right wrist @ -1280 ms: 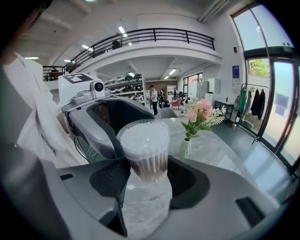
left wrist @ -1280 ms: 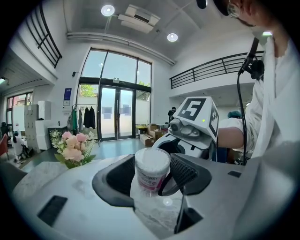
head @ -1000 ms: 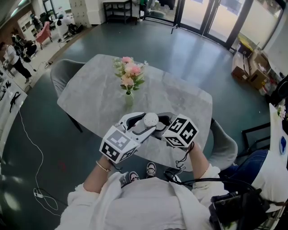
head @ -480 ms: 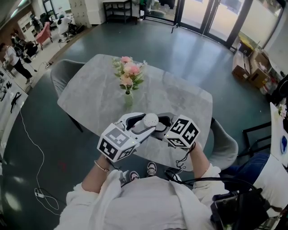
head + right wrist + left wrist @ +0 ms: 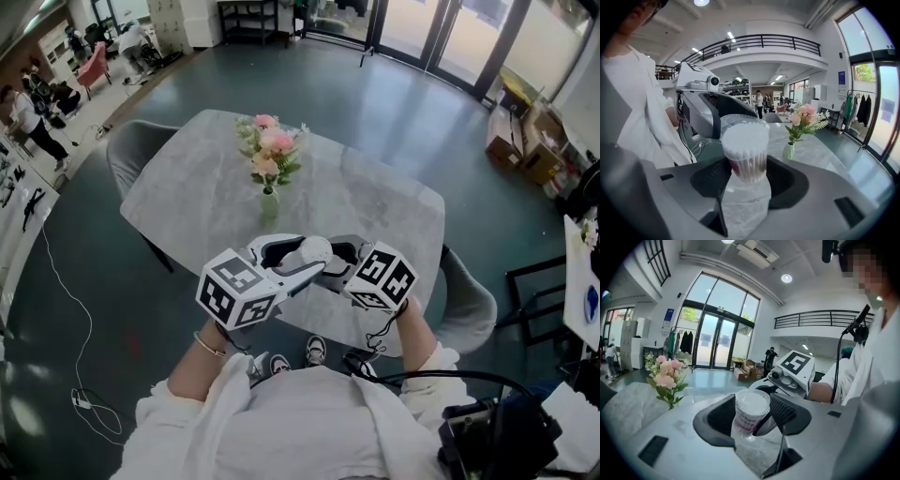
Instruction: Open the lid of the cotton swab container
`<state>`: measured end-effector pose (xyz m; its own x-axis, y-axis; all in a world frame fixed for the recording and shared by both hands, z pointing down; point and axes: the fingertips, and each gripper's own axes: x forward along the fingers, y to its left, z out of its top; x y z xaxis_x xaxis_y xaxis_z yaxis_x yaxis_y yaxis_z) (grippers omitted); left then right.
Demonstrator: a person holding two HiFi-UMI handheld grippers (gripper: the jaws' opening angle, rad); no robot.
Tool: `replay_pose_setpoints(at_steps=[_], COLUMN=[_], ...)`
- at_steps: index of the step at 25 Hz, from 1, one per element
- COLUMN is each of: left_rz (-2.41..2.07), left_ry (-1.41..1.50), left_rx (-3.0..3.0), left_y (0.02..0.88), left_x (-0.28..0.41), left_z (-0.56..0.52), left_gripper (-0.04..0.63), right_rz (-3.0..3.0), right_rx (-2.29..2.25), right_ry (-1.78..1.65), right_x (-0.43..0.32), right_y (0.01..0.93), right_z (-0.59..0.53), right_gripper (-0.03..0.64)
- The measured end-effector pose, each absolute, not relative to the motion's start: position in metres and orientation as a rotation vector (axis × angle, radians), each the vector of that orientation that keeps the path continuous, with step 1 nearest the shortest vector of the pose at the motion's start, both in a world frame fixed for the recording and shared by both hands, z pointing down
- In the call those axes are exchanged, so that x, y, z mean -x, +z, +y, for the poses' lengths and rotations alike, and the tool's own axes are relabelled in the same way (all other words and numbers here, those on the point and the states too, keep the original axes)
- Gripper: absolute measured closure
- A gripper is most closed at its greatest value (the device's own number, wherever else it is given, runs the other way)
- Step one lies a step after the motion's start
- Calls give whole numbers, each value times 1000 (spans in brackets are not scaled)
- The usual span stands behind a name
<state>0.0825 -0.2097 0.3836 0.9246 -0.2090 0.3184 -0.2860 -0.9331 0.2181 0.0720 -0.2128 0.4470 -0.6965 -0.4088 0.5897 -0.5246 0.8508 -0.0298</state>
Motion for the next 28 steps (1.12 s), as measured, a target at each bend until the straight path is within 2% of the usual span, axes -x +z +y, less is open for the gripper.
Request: replay_pose_setpoints(at_steps=[28], left_rz=[-293], left_ry=[486], left_rx=[-3164], left_y=[368], left_x=[-66], left_z=[-192], left_gripper=[376], right_rz=[-2456], right_rx=[-561], right_ry=[431], right_x=[-59], right_y=[445], right_z=[-201], right_gripper=[327])
